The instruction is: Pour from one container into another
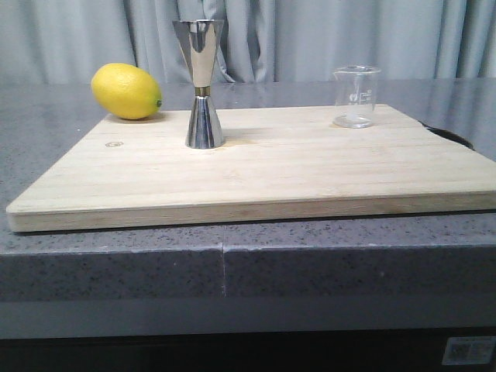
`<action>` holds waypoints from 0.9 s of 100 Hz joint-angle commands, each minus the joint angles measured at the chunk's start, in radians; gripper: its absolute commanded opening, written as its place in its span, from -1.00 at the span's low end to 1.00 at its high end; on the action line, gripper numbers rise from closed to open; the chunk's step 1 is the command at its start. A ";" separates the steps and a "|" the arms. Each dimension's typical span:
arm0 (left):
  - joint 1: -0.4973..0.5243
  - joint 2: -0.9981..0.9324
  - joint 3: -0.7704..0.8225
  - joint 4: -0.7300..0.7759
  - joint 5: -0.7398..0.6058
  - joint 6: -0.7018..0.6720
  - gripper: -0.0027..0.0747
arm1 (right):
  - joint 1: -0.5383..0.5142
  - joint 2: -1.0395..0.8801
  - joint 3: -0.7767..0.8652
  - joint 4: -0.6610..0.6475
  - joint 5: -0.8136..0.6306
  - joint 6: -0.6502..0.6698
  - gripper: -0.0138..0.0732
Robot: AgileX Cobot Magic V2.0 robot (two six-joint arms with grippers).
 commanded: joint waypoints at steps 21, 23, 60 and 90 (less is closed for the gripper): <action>-0.006 -0.020 0.027 -0.002 -0.075 -0.007 -0.98 | -0.010 -0.017 0.080 0.258 -0.172 -0.176 -0.84; -0.006 -0.020 0.027 -0.002 -0.075 -0.007 -0.98 | -0.014 -0.017 0.094 0.266 -0.188 -0.176 -0.84; -0.006 -0.020 0.027 -0.002 -0.075 -0.007 -0.98 | -0.273 -0.019 0.202 0.337 -0.363 -0.176 -0.84; -0.006 -0.020 0.027 -0.002 -0.075 -0.007 -0.98 | -0.243 -0.019 0.287 0.337 -0.471 -0.176 -0.84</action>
